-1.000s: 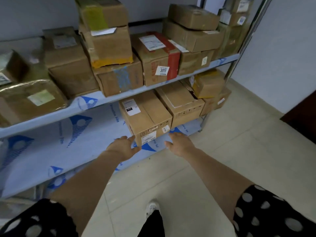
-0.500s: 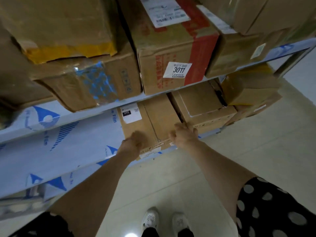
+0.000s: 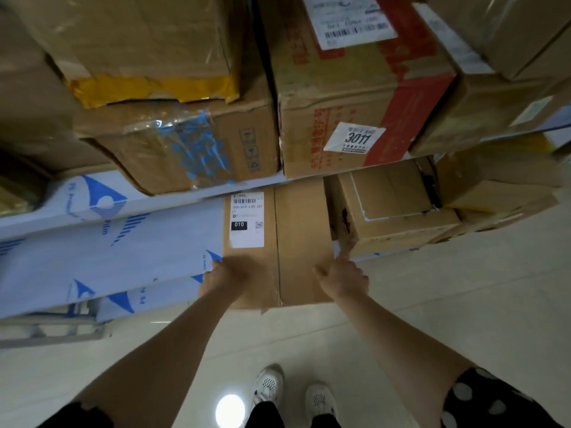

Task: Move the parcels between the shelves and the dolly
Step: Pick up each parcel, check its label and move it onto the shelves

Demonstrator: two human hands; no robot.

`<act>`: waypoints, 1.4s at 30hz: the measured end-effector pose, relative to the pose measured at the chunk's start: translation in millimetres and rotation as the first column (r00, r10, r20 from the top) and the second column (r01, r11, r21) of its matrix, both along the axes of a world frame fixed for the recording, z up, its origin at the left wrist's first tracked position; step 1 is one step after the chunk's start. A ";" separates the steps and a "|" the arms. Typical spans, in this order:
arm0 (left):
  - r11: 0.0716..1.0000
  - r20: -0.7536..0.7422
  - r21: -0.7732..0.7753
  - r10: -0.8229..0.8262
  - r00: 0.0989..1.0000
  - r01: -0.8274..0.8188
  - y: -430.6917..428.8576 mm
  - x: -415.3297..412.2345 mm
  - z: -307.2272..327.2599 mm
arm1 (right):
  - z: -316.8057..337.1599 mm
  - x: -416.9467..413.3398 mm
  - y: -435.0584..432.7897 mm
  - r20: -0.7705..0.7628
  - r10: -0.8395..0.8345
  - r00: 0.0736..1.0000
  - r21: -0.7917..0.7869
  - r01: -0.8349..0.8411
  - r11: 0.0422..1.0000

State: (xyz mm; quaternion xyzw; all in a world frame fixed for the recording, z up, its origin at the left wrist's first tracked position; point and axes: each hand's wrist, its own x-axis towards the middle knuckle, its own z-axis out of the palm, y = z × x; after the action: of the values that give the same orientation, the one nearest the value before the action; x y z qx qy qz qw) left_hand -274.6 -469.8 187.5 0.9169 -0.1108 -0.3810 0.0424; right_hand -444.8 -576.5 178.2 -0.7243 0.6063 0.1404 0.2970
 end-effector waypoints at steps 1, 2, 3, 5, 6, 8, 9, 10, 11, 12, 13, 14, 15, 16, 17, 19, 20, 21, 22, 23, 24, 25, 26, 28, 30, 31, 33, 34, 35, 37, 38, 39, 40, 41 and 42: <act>1.000 0.003 0.012 -0.012 1.000 0.011 -2.7 6.7 -3.2 | 0.9 3.4 -6.2 0.065 -0.039 0.997 0.059 0.035 0.998; 1.000 0.005 0.010 0.002 1.000 -0.002 -7.1 13.5 -7.1 | -0.2 9.0 -14.1 0.123 -0.051 0.991 0.096 0.039 0.995; 1.000 0.015 0.006 0.024 1.000 -0.024 -12.7 20.7 -11.5 | -0.7 15.7 -22.2 0.156 -0.036 0.987 0.111 0.019 0.994; 0.998 0.035 -0.040 0.040 0.999 -0.038 -24.9 36.4 -24.5 | -4.4 27.2 -37.8 0.182 -0.007 0.983 0.109 -0.013 0.994; 0.997 0.039 -0.071 0.033 0.999 -0.030 -31.3 41.2 -24.9 | -5.7 32.0 -45.2 0.187 -0.013 0.982 0.105 -0.006 0.994; 0.987 0.048 -0.159 0.002 0.999 0.006 -41.0 48.9 -19.0 | -10.8 39.4 -58.7 0.204 -0.077 0.976 0.135 0.050 0.990; 0.981 0.045 -0.195 -0.001 0.999 0.010 -45.8 54.9 -19.8 | -15.3 42.6 -64.7 0.220 -0.116 0.969 0.149 0.085 0.985; 0.975 0.045 -0.222 0.008 0.999 0.002 -50.1 61.3 -23.4 | -19.2 45.2 -70.0 0.236 -0.146 0.961 0.154 0.112 0.982; 0.971 0.043 -0.238 0.023 0.999 -0.012 -53.6 67.3 -27.5 | -22.7 47.8 -73.9 0.246 -0.173 0.954 0.156 0.137 0.978; 0.967 0.042 -0.254 0.042 0.998 -0.030 -56.2 71.7 -30.5 | -25.9 50.3 -76.8 0.252 -0.194 0.948 0.154 0.159 0.975; 0.960 0.036 -0.274 0.068 0.997 -0.056 -58.6 74.7 -33.6 | -28.2 52.0 -78.4 0.248 -0.210 0.946 0.151 0.177 0.973; 0.953 0.027 -0.293 0.087 0.996 -0.075 -60.2 76.3 -35.2 | -30.0 53.1 -78.9 0.237 -0.223 0.946 0.146 0.192 0.970; 0.950 0.015 -0.297 0.102 0.995 -0.093 -60.4 76.9 -36.1 | -31.1 53.4 -78.7 0.227 -0.231 0.946 0.135 0.205 0.969; 0.950 -0.003 -0.292 0.112 0.994 -0.108 -59.3 77.3 -36.3 | -31.3 52.9 -77.2 0.215 -0.237 0.947 0.123 0.215 0.969; 0.948 -0.015 -0.293 0.121 0.992 -0.120 -56.7 77.3 -36.2 | -31.3 51.5 -74.3 0.203 -0.239 0.950 0.114 0.219 0.969; 0.950 -0.031 -0.282 0.130 0.991 -0.134 -46.3 74.2 -32.1 | -30.1 45.3 -63.0 0.188 -0.213 0.959 0.099 0.197 0.975; 0.953 -0.036 -0.269 0.133 0.990 -0.138 -39.6 71.9 -29.1 | -28.4 41.8 -56.6 0.182 -0.191 0.964 0.091 0.177 0.980; 0.956 -0.041 -0.255 0.137 0.990 -0.143 -31.1 69.7 -26.5 | -24.3 38.6 -49.6 0.172 -0.167 0.971 0.084 0.155 0.984; 0.959 -0.046 -0.243 0.142 0.989 -0.149 -21.8 66.5 -23.1 | -21.1 35.3 -43.2 0.158 -0.139 0.978 0.078 0.128 0.989; 0.959 -0.052 -0.236 0.151 0.987 -0.159 -11.4 62.5 -18.4 | -16.6 32.9 -37.0 0.143 -0.105 0.984 0.076 0.095 0.993; 0.956 -0.061 -0.235 0.166 0.984 -0.176 0.7 58.0 -12.8 | -12.2 31.0 -30.5 0.131 -0.067 0.989 0.078 0.057 0.995; 0.950 -0.067 -0.241 0.188 0.980 -0.199 14.1 53.4 -7.2 | -6.5 30.0 -22.7 0.133 -0.042 0.990 0.090 0.030 0.996; 0.944 -0.073 -0.243 0.212 0.975 -0.224 28.4 48.6 -1.5 | -1.5 28.6 -14.8 0.149 -0.022 0.989 0.101 0.007 0.995; 0.926 -0.082 -0.250 0.269 0.960 -0.282 58.8 36.5 13.2 | 9.2 25.8 3.1 0.195 0.006 0.981 0.116 -0.029 0.993; 0.896 -0.108 -0.265 0.341 0.934 -0.357 92.2 24.3 28.2 | 25.4 25.3 23.7 0.229 0.058 0.972 0.127 -0.089 0.988; 0.877 -0.115 -0.273 0.378 0.919 -0.395 110.1 18.7 37.0 | 33.6 27.4 35.0 0.243 0.099 0.965 0.134 -0.135 0.982; 0.843 -0.116 -0.279 0.446 0.888 -0.460 148.9 9.6 53.8 | 46.7 36.0 60.3 0.259 0.186 0.948 0.146 -0.229 0.962; 0.819 -0.122 -0.290 0.482 0.868 -0.495 169.8 6.4 61.1 | 52.9 42.2 74.2 0.261 0.223 0.939 0.147 -0.267 0.952; 0.791 -0.129 -0.307 0.516 0.847 -0.529 191.0 4.1 68.9 | 60.8 49.6 89.7 0.258 0.263 0.930 0.144 -0.306 0.941; 0.748 -0.125 -0.330 0.570 0.812 -0.576 236.6 1.7 85.3 | 75.6 67.9 124.2 0.254 0.358 0.898 0.137 -0.400 0.906; 0.728 -0.118 -0.334 0.598 0.793 -0.599 261.3 2.0 93.4 | 81.3 78.8 143.4 0.257 0.397 0.881 0.140 -0.441 0.887; 0.706 -0.116 -0.338 0.625 0.772 -0.622 286.8 2.8 101.9 | 89.7 90.4 164.6 0.252 0.437 0.864 0.142 -0.479 0.866; 0.676 -0.122 -0.354 0.652 0.748 -0.647 312.4 5.0 109.1 | 96.7 102.8 186.1 0.242 0.481 0.843 0.133 -0.520 0.844; 0.645 -0.120 -0.375 0.678 0.725 -0.666 337.6 7.6 116.3 | 105.2 115.1 209.7 0.236 0.523 0.819 0.124 -0.559 0.820; 0.619 -0.108 -0.393 0.703 0.703 -0.680 364.9 10.8 123.2 | 112.2 128.5 234.3 0.242 0.559 0.793 0.118 -0.596 0.795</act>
State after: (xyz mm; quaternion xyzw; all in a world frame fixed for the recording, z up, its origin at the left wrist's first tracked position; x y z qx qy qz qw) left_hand -263.7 -104.9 310.7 0.8692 0.1731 -0.2777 0.3707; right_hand -316.3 -342.1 290.3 -0.8537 0.3071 0.2098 0.3644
